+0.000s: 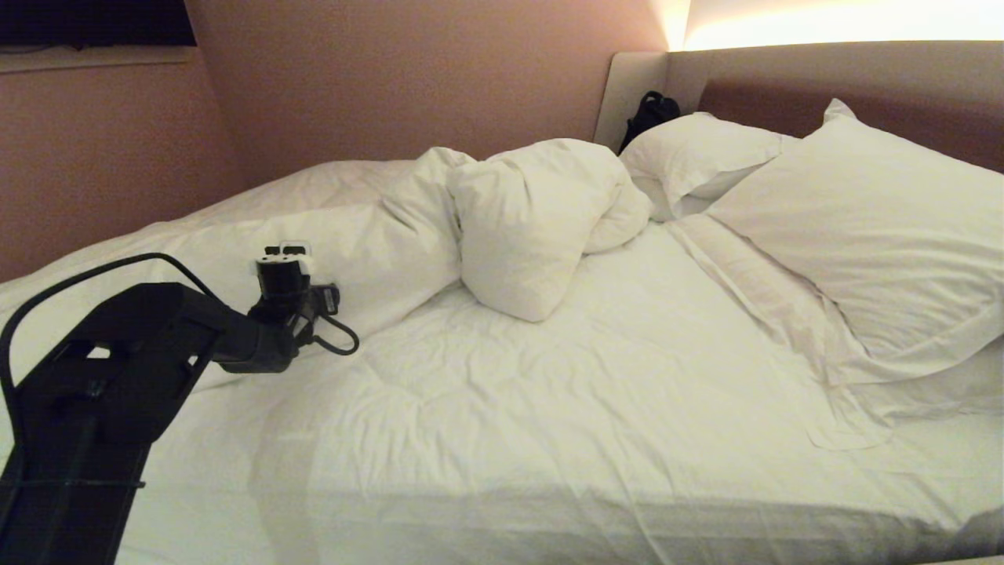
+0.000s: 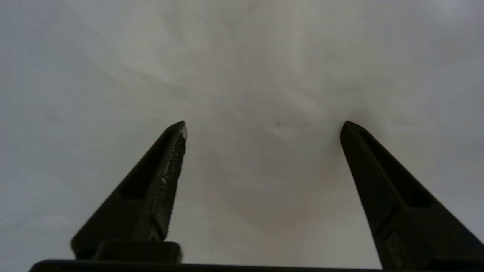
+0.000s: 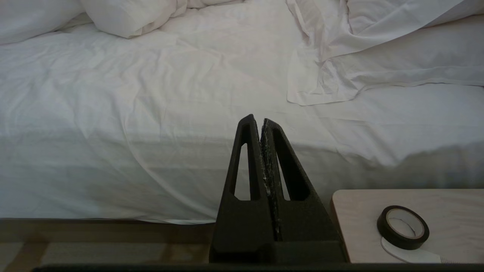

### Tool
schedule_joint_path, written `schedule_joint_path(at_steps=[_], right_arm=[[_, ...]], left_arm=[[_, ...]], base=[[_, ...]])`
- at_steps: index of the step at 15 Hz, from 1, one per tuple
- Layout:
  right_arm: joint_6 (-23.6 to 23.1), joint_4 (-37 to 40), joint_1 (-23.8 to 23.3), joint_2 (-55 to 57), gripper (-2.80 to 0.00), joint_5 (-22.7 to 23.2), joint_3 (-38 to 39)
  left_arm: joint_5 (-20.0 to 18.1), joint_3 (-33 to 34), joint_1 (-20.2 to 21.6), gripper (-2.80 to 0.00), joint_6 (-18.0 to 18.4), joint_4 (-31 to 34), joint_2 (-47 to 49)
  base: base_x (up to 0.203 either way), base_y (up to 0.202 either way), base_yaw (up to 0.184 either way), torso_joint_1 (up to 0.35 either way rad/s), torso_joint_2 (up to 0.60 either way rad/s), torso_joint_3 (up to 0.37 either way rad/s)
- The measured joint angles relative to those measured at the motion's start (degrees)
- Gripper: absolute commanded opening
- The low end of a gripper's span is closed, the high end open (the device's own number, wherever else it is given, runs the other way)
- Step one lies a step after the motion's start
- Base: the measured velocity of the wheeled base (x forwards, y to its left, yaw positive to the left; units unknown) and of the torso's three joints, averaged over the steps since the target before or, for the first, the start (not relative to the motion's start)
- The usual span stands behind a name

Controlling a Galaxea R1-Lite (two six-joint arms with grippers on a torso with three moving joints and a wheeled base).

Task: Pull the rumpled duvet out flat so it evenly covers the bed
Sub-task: Hold the folded corner of the quilt

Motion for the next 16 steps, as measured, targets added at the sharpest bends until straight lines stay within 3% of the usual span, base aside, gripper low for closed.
schedule_joint_path(at_steps=[9, 16], right_arm=[[0.00, 0.00, 0.00, 0.00, -2.80, -0.01, 0.00], [0.01, 0.01, -0.02, 0.00, -2.80, -0.01, 0.00]], left_arm=[[0.85, -10.50, 0.57, 0.00, -0.38, 0.69, 8.39], [0.77, -13.70, 0.68, 0.00, -0.30, 2.77, 12.41]], base=[[0.000, 0.000, 0.000, 0.000, 0.00, 0.000], [0.000, 0.000, 0.000, 0.000, 0.00, 0.000]])
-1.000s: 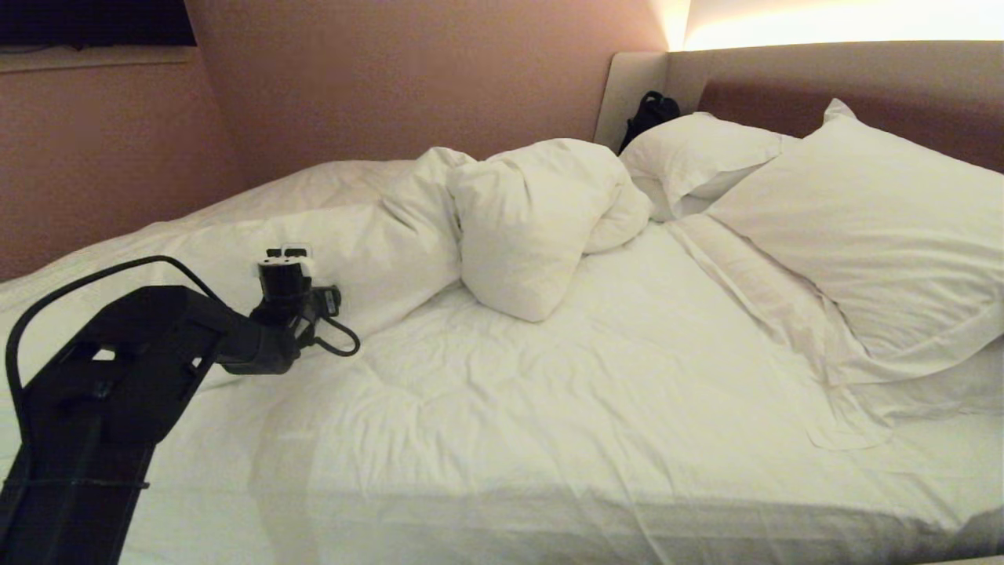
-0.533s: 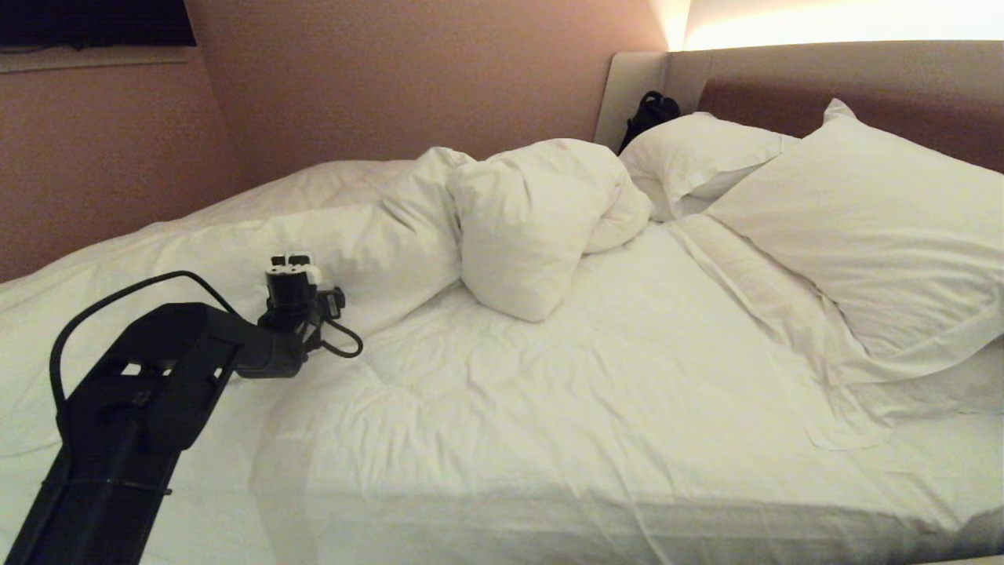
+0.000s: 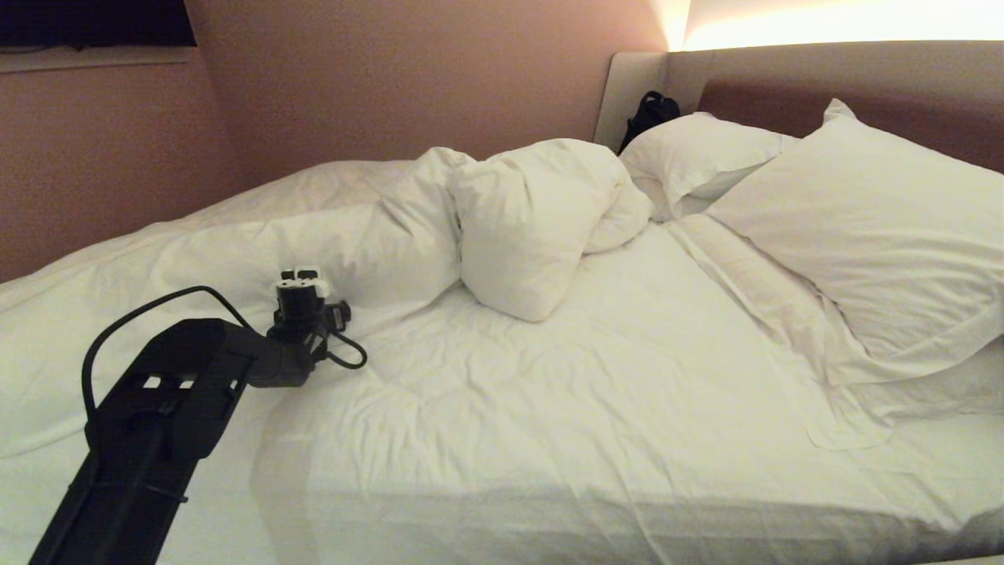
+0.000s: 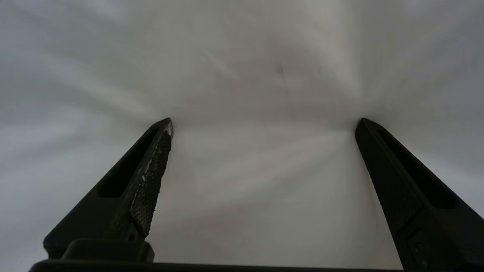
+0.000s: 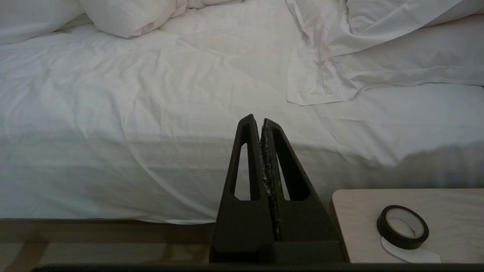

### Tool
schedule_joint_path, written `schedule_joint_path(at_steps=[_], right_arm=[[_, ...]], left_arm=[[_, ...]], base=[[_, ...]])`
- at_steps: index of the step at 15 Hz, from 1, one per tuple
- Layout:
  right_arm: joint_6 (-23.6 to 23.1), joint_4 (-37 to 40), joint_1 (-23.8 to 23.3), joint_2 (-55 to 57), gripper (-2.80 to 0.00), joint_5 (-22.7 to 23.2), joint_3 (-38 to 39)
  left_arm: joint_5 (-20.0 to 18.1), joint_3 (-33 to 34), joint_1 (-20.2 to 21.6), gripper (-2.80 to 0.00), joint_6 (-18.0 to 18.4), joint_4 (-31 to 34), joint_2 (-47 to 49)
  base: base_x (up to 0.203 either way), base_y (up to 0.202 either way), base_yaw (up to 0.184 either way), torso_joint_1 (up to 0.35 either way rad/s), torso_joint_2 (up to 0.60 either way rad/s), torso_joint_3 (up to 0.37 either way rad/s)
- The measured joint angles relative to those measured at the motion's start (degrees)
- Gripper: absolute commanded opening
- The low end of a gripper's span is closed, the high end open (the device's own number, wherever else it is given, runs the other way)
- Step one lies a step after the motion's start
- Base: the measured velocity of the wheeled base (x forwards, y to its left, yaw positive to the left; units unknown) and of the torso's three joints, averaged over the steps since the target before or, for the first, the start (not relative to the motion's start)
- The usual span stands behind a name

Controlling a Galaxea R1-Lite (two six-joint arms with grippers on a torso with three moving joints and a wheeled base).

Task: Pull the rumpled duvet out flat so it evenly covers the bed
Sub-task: Hold the folded corner of the quilt

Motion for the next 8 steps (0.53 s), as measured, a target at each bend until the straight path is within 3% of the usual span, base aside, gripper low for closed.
schedule_joint_path(at_steps=[7, 8], right_arm=[[-0.02, -0.01, 0.00, 0.00, -2.80, 0.00, 0.00], [-0.02, -0.01, 0.01, 0.00, -2.80, 0.00, 0.00]], left_arm=[[-0.11, -0.24, 0.00, 0.00, 0.04, 0.64, 1.72], [-0.13, -0.24, -0.02, -2.80, 0.04, 1.50, 1.89]], base=[[0.000, 0.000, 0.000, 0.000, 0.00, 0.000], [0.000, 0.000, 0.000, 0.000, 0.00, 0.000]])
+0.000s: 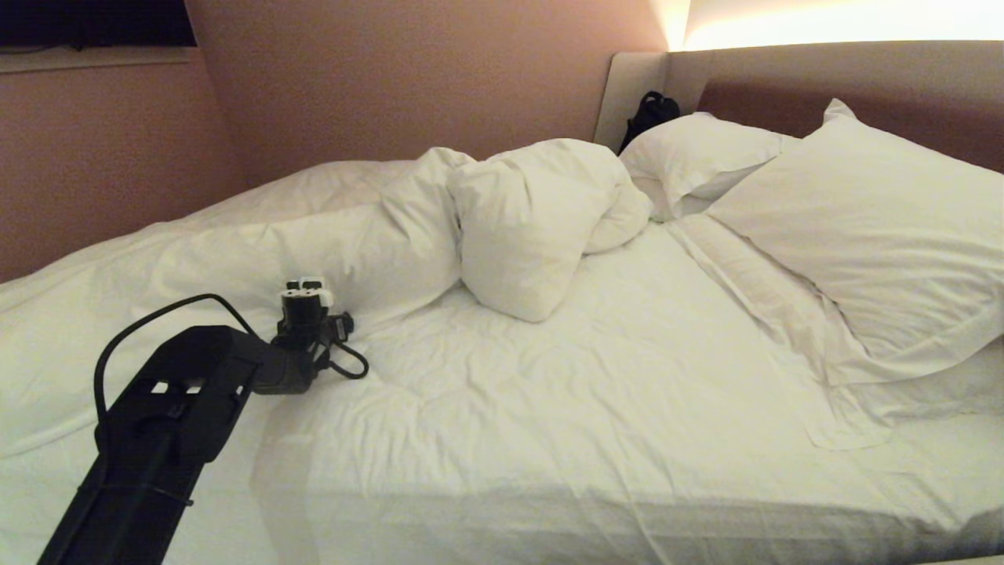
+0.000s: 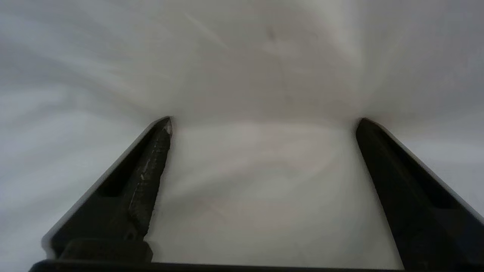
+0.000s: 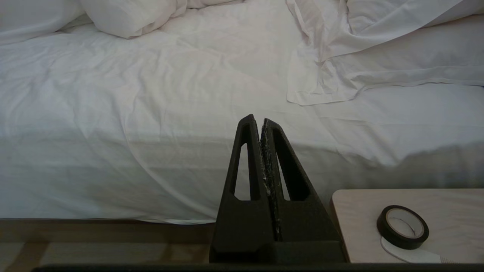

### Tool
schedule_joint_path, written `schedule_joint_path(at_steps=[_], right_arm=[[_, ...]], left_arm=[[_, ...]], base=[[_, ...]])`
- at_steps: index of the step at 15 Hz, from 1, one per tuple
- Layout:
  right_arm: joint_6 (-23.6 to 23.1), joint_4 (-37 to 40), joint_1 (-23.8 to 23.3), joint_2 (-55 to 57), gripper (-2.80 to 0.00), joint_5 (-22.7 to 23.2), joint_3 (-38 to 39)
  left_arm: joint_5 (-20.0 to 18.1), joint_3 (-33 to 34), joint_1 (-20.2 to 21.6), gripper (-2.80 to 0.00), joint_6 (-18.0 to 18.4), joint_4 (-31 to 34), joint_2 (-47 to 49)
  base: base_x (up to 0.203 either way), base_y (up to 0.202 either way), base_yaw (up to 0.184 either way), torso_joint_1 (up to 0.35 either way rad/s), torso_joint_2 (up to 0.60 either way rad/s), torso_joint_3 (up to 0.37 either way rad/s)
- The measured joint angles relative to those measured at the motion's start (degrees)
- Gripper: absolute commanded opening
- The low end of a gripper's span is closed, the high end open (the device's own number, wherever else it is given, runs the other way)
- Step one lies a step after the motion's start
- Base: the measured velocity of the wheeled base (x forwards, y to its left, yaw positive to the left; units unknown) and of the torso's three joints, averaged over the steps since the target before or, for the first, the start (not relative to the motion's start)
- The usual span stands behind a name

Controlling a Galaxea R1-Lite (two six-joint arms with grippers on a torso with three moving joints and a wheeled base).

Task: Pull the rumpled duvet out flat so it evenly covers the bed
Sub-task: Hold the folded corner of the quilt, then flatten the corners of the folded blanket

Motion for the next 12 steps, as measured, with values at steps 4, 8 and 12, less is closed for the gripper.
schedule_joint_path(at_steps=[4, 8, 12], right_arm=[[0.02, 0.00, 0.02, 0.00, -2.80, -0.01, 0.00], [0.00, 0.00, 0.02, 0.00, -2.80, 0.00, 0.00], [-0.01, 0.02, 0.02, 0.00, -2.80, 0.00, 0.00]], left_arm=[[-0.09, 0.02, -0.01, -2.80, 0.04, 2.81, 0.07], [-0.08, 0.28, 0.01, -2.80, 0.10, 3.36, 0.04], [-0.28, 1.99, 0.02, -2.80, -0.68, 4.41, -2.11]], base=[[0.000, 0.000, 0.000, 0.000, 0.00, 0.000], [0.000, 0.000, 0.000, 0.000, 0.00, 0.000], [0.000, 0.000, 0.000, 0.000, 0.00, 0.000]])
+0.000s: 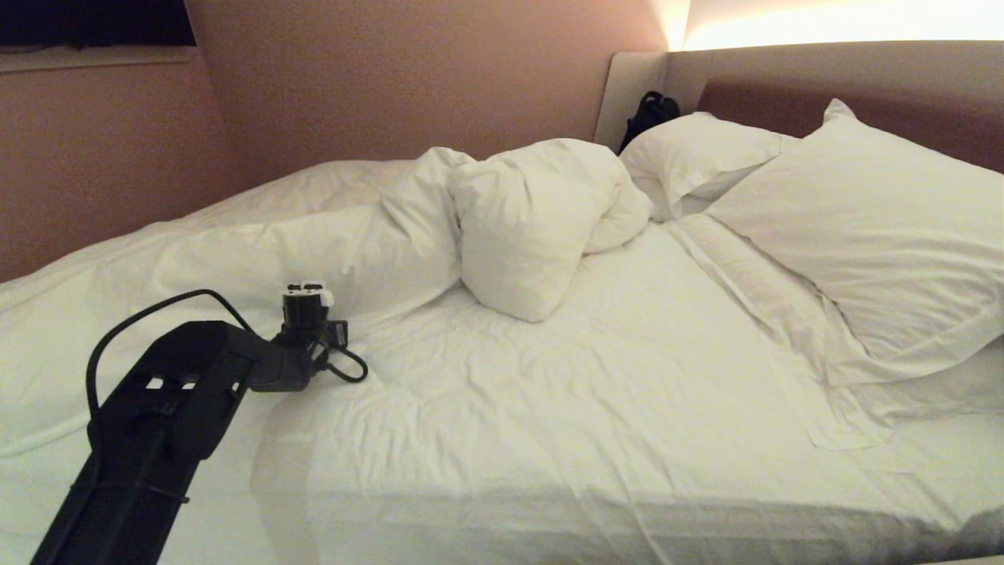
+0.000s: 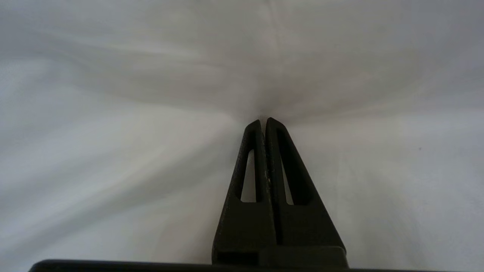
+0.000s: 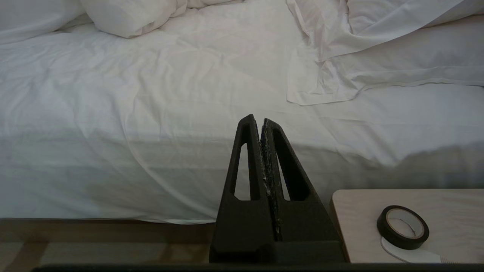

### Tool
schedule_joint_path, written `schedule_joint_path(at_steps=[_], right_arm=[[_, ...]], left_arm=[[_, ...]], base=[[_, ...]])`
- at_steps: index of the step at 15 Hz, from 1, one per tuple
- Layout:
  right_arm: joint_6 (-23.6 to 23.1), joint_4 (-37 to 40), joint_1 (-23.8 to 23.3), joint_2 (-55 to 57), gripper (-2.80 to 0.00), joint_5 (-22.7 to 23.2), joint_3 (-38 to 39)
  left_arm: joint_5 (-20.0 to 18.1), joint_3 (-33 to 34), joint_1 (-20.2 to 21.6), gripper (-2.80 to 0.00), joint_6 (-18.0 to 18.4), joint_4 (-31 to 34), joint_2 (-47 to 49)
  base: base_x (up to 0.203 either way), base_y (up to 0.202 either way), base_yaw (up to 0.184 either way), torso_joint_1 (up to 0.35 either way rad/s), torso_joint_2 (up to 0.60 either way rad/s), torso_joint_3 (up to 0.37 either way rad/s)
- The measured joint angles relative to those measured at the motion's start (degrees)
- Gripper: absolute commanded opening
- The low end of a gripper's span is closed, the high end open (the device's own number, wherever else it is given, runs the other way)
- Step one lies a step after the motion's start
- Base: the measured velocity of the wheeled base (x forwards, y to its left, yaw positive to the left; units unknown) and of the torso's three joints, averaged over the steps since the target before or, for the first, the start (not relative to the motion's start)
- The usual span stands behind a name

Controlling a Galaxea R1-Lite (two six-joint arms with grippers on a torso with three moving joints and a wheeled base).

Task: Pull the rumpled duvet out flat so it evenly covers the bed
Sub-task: Flatten the corners of the folded blanket

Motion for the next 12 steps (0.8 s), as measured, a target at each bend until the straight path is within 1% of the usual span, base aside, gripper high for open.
schedule_joint_path(at_steps=[3, 5, 8, 9, 10, 11, 12], right_arm=[[0.01, 0.00, 0.00, 0.00, -2.80, 0.02, 0.00], [0.01, 0.00, 0.00, 0.00, -2.80, 0.00, 0.00], [0.04, -0.02, -0.02, 0.00, -2.80, 0.00, 0.00], [0.04, -0.02, 0.00, 0.00, -2.80, 0.00, 0.00], [0.04, -0.02, 0.00, 0.00, -2.80, 0.00, 0.00], [0.04, -0.02, 0.00, 0.00, -2.80, 0.00, 0.00], [0.03, -0.02, 0.00, 0.00, -2.80, 0.02, 0.00]], left_arm=[[-0.31, 4.14, -0.15, -2.80, -1.45, 0.26, -3.91], [-0.87, 8.76, -0.30, -2.80, -2.64, 0.68, -8.72], [-2.93, 16.40, -0.46, -2.80, -4.72, 2.49, -16.64], [-3.44, 17.95, -0.54, -2.80, -5.39, 4.83, -18.93], [-3.90, 19.04, -0.60, -2.80, -5.99, 8.46, -21.05], [-4.49, 19.85, -0.66, -2.80, -6.16, 12.61, -22.58], [-4.90, 20.40, -0.76, -2.80, -5.90, 15.31, -23.37]], base=[[0.000, 0.000, 0.000, 0.000, 0.00, 0.000], [0.000, 0.000, 0.000, 0.000, 0.00, 0.000], [0.000, 0.000, 0.000, 0.000, 0.00, 0.000], [0.000, 0.000, 0.000, 0.000, 0.00, 0.000], [0.000, 0.000, 0.000, 0.000, 0.00, 0.000], [0.000, 0.000, 0.000, 0.000, 0.00, 0.000], [0.000, 0.000, 0.000, 0.000, 0.00, 0.000]])
